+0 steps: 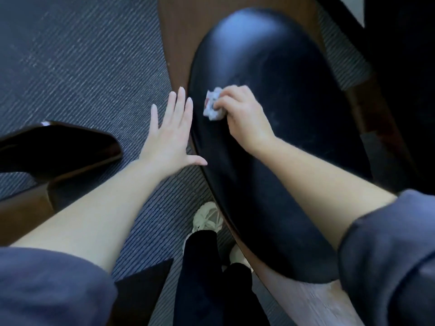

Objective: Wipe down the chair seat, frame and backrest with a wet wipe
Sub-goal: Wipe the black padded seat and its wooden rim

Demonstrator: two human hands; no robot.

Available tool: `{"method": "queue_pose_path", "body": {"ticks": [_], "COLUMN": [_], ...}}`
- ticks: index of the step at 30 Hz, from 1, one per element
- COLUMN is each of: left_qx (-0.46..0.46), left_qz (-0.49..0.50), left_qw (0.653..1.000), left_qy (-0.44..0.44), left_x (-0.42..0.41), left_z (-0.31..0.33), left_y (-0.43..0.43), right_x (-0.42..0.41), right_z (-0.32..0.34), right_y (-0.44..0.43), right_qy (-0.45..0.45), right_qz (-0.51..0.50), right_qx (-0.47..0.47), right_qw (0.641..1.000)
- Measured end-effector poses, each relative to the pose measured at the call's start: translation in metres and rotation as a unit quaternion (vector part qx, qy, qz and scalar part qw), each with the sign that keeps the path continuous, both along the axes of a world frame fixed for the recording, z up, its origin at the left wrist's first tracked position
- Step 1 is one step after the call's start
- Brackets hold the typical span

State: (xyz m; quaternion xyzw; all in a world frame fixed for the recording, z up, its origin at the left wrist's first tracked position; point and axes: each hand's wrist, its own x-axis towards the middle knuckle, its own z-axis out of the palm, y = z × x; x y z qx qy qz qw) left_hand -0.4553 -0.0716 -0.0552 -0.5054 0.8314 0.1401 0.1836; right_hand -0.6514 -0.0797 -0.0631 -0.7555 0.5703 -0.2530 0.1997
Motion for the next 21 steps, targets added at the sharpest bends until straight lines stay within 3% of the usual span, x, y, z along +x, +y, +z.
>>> {"method": "queue_pose_path", "body": {"ticks": [5,9,12,15,17,19,21], "left_qx": [0.022,0.016,0.022,0.032,0.040,0.049,0.054], "left_qz": [0.007,0.024,0.034,0.046,0.053,0.060,0.061], "left_qw": [1.000,0.999,0.999,0.998,0.998,0.997,0.997], "left_qy": [-0.018,-0.023,-0.026,-0.023,-0.018,-0.012,-0.004], "left_x": [0.008,0.003,-0.001,-0.003,-0.002,-0.002,-0.004], "left_z": [-0.002,0.003,0.007,0.006,0.005,0.004,0.004], "left_y": [-0.005,-0.003,-0.002,-0.003,-0.003,-0.002,-0.003], "right_x": [0.009,-0.004,-0.018,-0.015,-0.008,-0.008,-0.009], "right_z": [0.007,0.005,0.006,0.006,0.002,-0.001,-0.001], "right_y": [-0.023,0.057,0.088,0.056,0.014,-0.031,-0.051], "right_qy": [0.003,0.021,0.035,0.050,0.047,0.007,-0.041], "right_qz": [-0.036,0.170,0.232,0.293,0.192,-0.010,-0.168], "right_qx": [0.015,0.061,0.087,0.058,0.028,0.000,0.022], "right_qw": [0.999,0.983,0.968,0.953,0.980,1.000,0.985]}}
